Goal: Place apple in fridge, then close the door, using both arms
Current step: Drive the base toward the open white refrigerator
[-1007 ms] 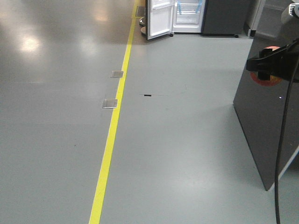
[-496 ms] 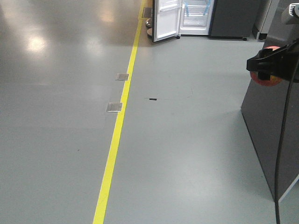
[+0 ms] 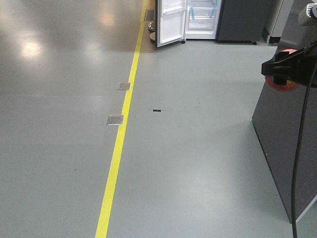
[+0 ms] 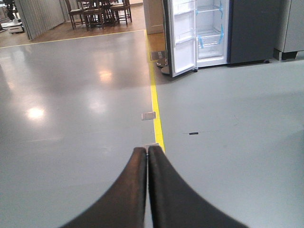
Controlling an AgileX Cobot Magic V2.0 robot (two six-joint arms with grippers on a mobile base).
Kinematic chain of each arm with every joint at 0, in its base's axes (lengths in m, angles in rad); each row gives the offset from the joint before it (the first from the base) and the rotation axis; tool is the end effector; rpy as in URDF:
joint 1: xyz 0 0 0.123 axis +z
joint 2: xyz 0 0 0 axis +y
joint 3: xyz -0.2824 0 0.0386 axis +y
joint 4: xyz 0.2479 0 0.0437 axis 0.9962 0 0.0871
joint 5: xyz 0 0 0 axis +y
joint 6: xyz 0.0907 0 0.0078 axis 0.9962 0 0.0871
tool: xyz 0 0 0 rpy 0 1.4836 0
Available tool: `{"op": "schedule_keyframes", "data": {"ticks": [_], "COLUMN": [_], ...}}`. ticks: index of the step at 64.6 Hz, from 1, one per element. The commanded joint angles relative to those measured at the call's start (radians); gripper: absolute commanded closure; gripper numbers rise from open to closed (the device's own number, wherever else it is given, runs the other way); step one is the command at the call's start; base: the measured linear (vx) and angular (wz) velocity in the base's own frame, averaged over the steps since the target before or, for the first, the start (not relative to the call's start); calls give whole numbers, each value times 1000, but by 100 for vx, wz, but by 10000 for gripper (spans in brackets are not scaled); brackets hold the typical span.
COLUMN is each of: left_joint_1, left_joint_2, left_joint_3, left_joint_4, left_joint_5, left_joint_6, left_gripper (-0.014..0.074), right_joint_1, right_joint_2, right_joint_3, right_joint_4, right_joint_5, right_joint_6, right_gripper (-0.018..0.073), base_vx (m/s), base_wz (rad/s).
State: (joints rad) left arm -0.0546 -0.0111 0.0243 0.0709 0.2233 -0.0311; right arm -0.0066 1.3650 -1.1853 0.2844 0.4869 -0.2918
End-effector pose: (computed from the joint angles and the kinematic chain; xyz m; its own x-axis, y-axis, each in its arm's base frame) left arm 0.0556 -0.0016 0.1853 -0.1464 0.0461 -0.9882 0.0447 0.9982 0.0399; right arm 0.3081 0.0099 0.3578 -0.5289 -0.0351 -0.8479 -0.1252 0.9914 0.0370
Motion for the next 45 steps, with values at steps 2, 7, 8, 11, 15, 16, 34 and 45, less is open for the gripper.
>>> {"op": "schedule_keyframes", "data": {"ticks": [2,7,8,11,15,16,34,45], "left_joint_1": [-3,-3,-3,-3,-3,-3,-3,-3], "left_joint_2": [-15,-15,-15,-15,-15,-15,-15,-15], "left_joint_3": [29,29,29,29,29,29,29,29], "left_joint_4": [0,0,0,0,0,0,0,0], "left_joint_5": [-79,-79,-79,-79,-79,-79,-79,-79], "left_joint_6": [-1,-1,-1,-1,-1,-1,-1,-1], "left_gripper": [602,602,602,602,602,602,602,602], "right_joint_1": [-2,-2,-2,-2,-2,-2,-2,-2], "right_joint_2": [-32,-32,-32,-32,-32,-32,-32,-32], "right_joint_3": [-33,-33,-33,-33,-33,-33,-33,-33], "right_joint_4": [5,5,5,5,5,5,5,5], "right_joint_5": [-71,-71,-71,-71,-71,-71,-72,-72], "right_joint_6": [-10,-10,-10,-10,-10,-10,-10,-10], "right_gripper": [444,444,444,444,444,444,444,444], "base_vx": [14,13,13,13,13,13,13,15], "base_wz": [-7,-7,-7,-7,-7,-8,-8,-8]}}
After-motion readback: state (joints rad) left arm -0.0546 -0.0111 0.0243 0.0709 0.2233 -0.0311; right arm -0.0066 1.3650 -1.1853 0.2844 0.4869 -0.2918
